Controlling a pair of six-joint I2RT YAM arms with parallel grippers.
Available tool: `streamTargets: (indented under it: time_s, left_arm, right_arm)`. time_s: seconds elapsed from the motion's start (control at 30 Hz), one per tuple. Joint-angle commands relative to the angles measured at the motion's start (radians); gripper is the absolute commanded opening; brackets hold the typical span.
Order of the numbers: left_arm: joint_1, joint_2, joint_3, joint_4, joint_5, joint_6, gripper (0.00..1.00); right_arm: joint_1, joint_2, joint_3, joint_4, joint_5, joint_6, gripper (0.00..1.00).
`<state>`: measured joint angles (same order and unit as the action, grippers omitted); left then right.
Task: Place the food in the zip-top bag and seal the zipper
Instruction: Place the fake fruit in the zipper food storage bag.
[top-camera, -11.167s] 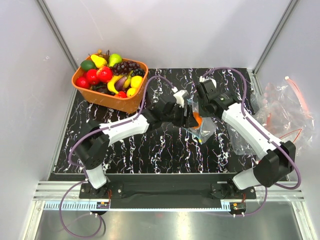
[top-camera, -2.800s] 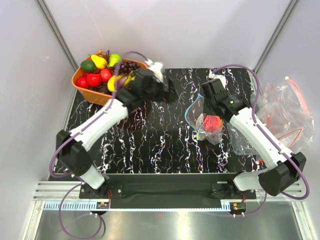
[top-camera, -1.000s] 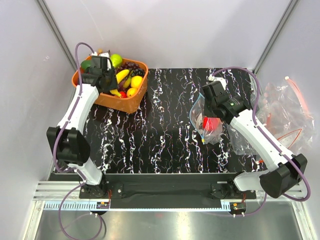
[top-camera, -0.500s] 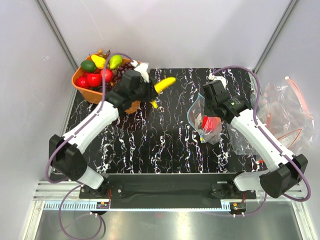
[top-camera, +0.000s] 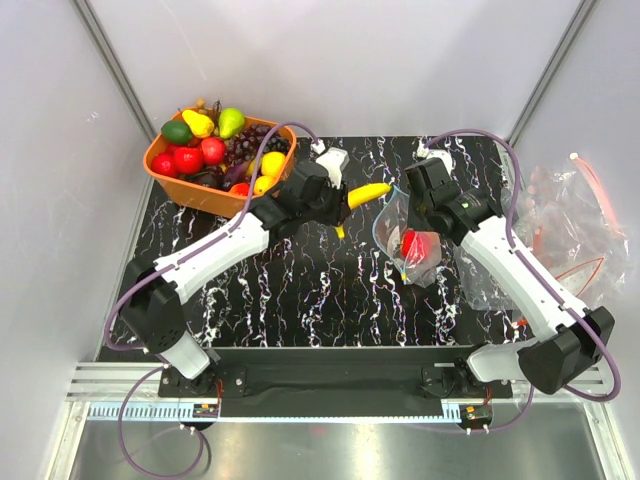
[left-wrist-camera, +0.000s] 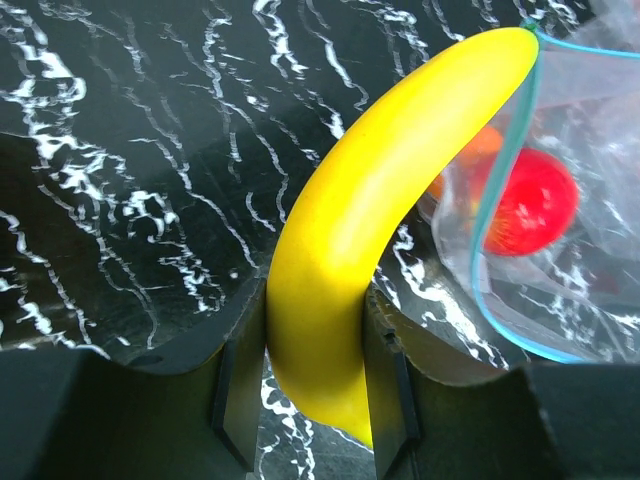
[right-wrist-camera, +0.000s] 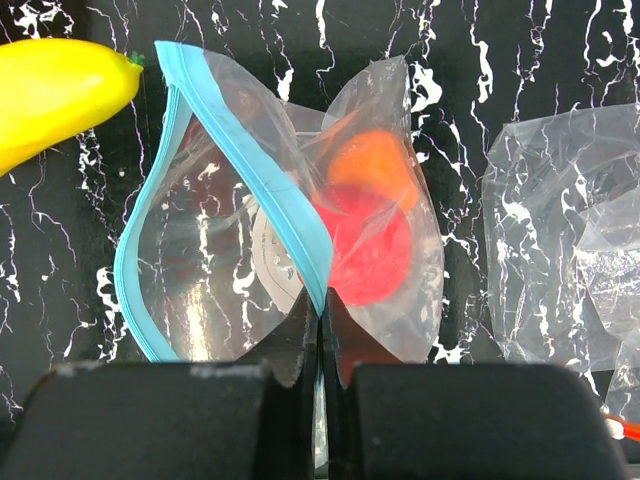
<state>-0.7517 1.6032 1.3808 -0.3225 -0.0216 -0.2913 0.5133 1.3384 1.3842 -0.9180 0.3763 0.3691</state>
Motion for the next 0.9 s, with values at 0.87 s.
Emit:
streamTargets:
  time_s: [0.87]
  left_arm:
    - [-0.218, 0.024, 0.161, -0.228, -0.306, 0.227, 0.16]
  right_arm:
    - [0.004, 0.013, 0.068, 0.01, 0.003, -0.009, 0.0]
